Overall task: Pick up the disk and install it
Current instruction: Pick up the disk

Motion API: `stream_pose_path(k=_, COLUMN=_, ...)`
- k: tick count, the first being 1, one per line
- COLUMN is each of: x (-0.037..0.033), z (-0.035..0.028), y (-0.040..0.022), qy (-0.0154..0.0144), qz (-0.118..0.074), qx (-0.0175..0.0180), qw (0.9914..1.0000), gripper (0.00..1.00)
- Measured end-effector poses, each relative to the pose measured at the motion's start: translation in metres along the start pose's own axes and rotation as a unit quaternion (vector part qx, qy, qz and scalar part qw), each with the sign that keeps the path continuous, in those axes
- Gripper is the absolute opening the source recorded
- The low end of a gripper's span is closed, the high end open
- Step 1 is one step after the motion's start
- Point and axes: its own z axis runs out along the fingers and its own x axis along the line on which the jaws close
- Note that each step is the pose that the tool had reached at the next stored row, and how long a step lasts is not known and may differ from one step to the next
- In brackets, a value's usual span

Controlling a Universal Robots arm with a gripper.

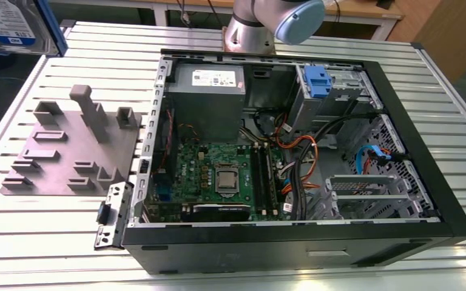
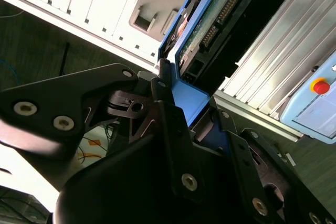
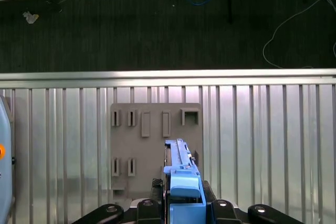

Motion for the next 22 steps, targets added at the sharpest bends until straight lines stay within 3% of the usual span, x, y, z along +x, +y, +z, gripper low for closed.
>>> stream_pose_path(k=22, x=-0.0001, z=0.0, y=-0.005, qy=0.0, qz=0.0, qx=0.0, qw=1.0, gripper=0.37)
